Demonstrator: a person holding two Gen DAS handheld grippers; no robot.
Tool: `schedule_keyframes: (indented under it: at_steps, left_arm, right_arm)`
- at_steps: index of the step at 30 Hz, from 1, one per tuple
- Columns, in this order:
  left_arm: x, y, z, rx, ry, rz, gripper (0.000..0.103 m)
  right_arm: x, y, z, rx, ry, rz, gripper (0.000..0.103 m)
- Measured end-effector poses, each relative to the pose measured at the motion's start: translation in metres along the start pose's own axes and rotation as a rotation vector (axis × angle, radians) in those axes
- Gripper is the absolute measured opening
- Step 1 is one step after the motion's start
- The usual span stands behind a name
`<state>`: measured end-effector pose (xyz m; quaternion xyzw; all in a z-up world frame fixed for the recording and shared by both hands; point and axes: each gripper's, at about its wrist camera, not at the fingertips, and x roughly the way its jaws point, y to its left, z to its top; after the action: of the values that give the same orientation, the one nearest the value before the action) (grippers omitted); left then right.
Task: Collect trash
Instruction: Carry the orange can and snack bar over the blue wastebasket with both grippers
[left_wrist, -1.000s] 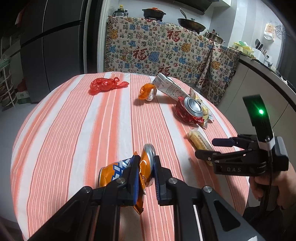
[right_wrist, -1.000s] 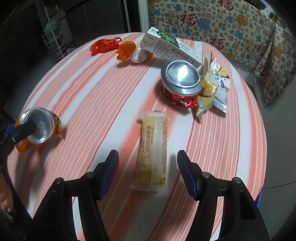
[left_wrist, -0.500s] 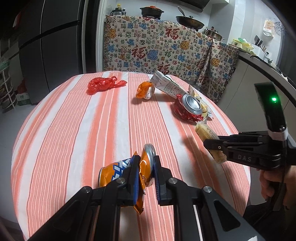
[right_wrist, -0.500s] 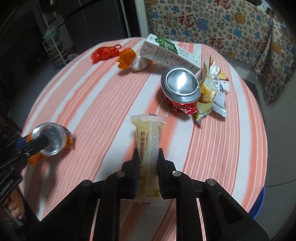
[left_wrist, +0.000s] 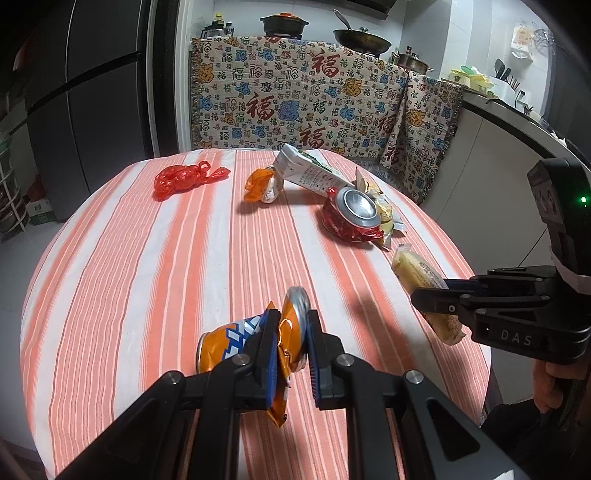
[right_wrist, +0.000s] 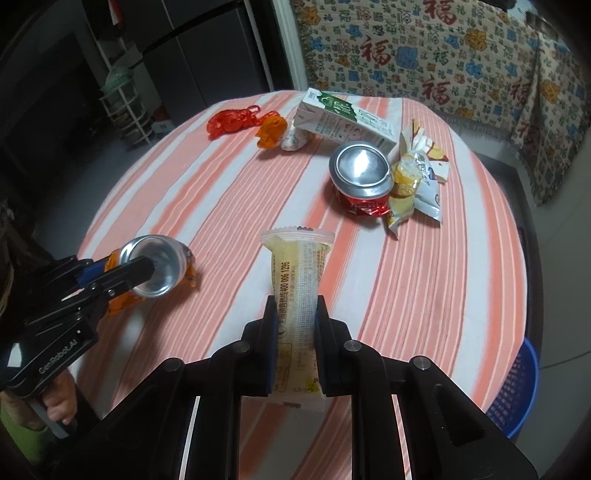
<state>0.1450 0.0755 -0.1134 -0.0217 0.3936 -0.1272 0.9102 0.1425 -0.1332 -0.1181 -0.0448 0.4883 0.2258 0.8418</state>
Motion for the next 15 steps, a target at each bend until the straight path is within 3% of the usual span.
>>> schedule_keyframes:
  at_steps: [15]
  left_arm:
    - [0.008, -0.028, 0.004, 0.044, 0.017, -0.039, 0.014]
  right_arm:
    - [-0.01, -0.024, -0.012, 0.044, -0.021, -0.007, 0.016]
